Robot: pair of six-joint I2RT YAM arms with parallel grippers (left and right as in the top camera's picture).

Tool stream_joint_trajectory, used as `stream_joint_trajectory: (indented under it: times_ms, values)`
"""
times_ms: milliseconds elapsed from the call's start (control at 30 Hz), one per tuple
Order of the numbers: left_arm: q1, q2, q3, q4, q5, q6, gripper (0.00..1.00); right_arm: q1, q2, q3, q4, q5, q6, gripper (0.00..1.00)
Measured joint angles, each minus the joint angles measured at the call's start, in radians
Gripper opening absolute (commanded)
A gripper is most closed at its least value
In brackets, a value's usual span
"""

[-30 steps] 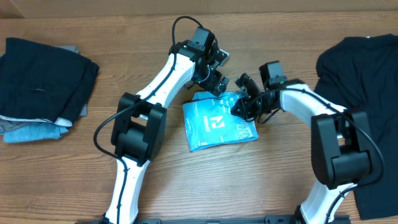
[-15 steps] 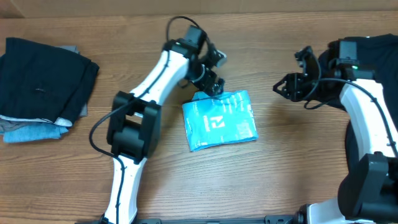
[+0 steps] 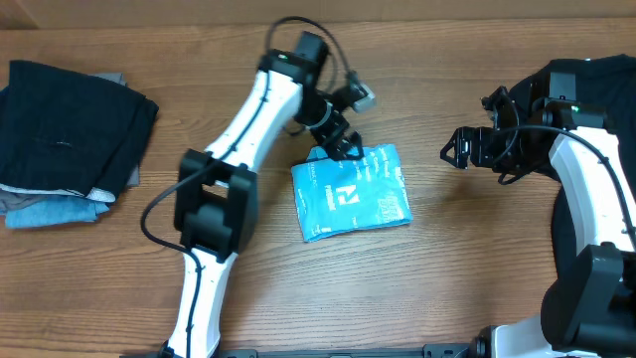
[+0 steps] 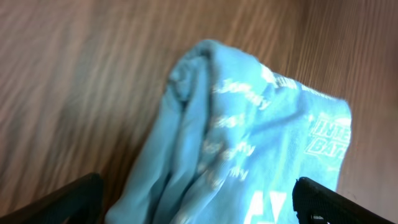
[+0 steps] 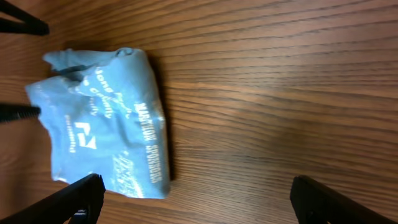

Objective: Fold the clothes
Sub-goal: 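Grasp the folded light-blue bundle's top edge with the left gripper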

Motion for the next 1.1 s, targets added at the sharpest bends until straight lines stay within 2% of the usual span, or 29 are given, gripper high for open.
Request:
stream_joint_trajectory:
  times_ms: [100, 300, 433, 600, 767, 900, 933, 1000, 1033, 1100]
  values:
    - [-0.052, 0.000, 0.000, 0.011, -0.089, 0.074, 1.00, 0.000, 0.000, 0.000, 0.000, 0.028, 0.000, 1.00]
    - [-0.049, 0.026, 0.000, 0.042, -0.166, 0.122, 1.00, 0.000, 0.000, 0.000, -0.001, 0.040, 0.000, 1.00]
    - [-0.049, 0.109, 0.001, 0.057, -0.169, 0.138, 1.00, 0.000, 0.000, 0.000, 0.000, 0.043, 0.000, 1.00]
    - [-0.048, 0.112, 0.011, 0.025, -0.149, 0.154, 1.00, 0.000, 0.000, 0.000, 0.001, 0.045, 0.000, 1.00]
    - [-0.050, 0.116, 0.016, -0.038, -0.127, 0.171, 0.91, 0.000, 0.000, 0.000, 0.006, 0.045, 0.000, 1.00]
    - [-0.067, 0.131, 0.035, -0.077, -0.122, 0.180, 0.77, 0.000, 0.000, 0.000, 0.006, 0.046, 0.000, 1.00]
    - [-0.077, 0.134, 0.037, -0.085, -0.127, 0.183, 0.64, 0.000, 0.000, 0.000, 0.006, 0.045, 0.000, 1.00]
    - [-0.088, 0.135, 0.040, -0.089, -0.139, 0.180, 0.46, 0.000, 0.000, 0.000, 0.006, 0.045, 0.000, 1.00]
    - [-0.094, 0.138, 0.042, -0.089, -0.154, 0.187, 0.29, 0.000, 0.000, 0.000, 0.006, 0.045, 0.000, 1.00]
    - [-0.101, 0.143, 0.043, -0.092, -0.167, 0.180, 0.15, 0.000, 0.000, 0.000, 0.006, 0.046, 0.000, 1.00]
